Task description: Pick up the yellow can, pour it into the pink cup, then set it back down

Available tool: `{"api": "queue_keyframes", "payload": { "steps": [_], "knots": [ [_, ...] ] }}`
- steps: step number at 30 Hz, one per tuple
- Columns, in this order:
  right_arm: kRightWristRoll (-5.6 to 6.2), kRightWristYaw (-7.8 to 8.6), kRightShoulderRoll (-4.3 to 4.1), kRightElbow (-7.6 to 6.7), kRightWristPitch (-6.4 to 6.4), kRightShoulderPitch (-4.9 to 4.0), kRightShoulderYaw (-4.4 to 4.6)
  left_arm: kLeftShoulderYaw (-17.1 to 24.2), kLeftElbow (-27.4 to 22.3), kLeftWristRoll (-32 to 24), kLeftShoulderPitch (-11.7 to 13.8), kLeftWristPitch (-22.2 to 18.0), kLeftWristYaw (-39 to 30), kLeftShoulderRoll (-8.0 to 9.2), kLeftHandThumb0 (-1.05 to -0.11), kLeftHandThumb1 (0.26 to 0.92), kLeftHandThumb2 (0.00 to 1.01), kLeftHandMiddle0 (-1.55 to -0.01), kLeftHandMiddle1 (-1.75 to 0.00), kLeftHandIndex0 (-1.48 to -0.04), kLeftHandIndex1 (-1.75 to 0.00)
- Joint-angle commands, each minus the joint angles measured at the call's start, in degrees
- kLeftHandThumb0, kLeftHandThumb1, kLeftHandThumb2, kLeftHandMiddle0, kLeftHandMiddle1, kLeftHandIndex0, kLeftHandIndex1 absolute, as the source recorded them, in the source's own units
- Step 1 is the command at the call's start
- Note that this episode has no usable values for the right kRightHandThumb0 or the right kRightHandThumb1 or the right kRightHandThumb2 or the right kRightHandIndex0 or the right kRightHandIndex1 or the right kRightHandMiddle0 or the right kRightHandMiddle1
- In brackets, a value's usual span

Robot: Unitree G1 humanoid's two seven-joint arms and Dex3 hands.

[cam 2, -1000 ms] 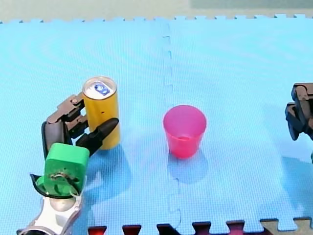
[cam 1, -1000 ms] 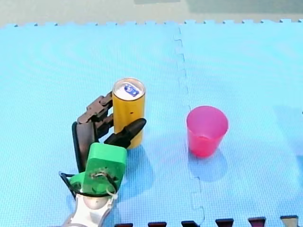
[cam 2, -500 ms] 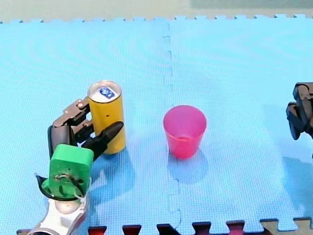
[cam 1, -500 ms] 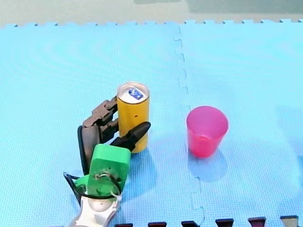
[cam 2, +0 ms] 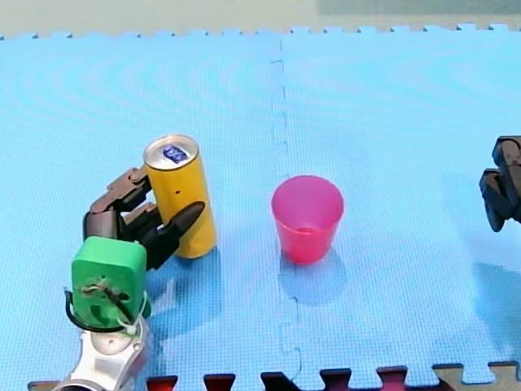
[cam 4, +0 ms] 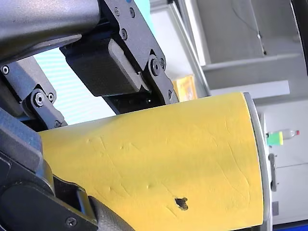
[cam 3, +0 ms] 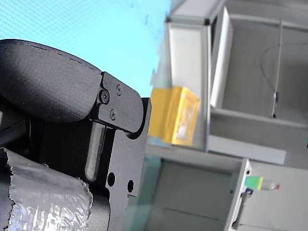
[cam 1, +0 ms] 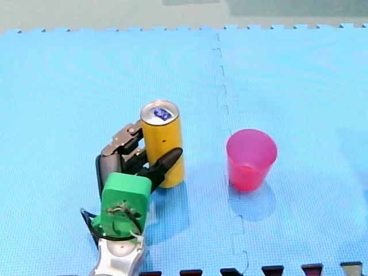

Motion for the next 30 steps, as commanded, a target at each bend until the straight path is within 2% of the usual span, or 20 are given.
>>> {"api": "queue_keyframes", "payload": {
  "steps": [1, 15, 23, 30],
  "knots": [
    [0.27, 0.23, -0.5, -0.09, 0.0, 0.04, -0.23, 0.2, 0.0, -0.1, -0.6, -0.8, -0.2, 0.08, -0.345, 0.827, 0.0, -1.34, 0.0, -1.18, 0.0],
    [-0.21, -0.21, -0.6, -0.22, -0.59, 0.16, 0.04, 1.2, 1.3, -0.8, -1.3, -2.4, -3.0, 0.28, -0.339, 0.824, 0.0, -1.3, 0.0, -1.18, 0.0],
    [-0.3, -0.36, -0.91, -0.27, -0.7, 0.22, 0.07, -1.3, 1.5, 4.2, -1.6, -1.5, 3.6, 1.31, -0.342, 0.822, 0.0, -1.3, 0.0, -1.18, 0.0],
    [-0.4, -0.4, -1.31, -0.4, -0.82, 0.39, 0.11, -2.9, 1.5, 6.7, -1.6, -0.5, 7.2, 1.44, -0.351, 0.821, 0.0, -1.3, 0.0, -1.18, 0.0]
  ]
}}
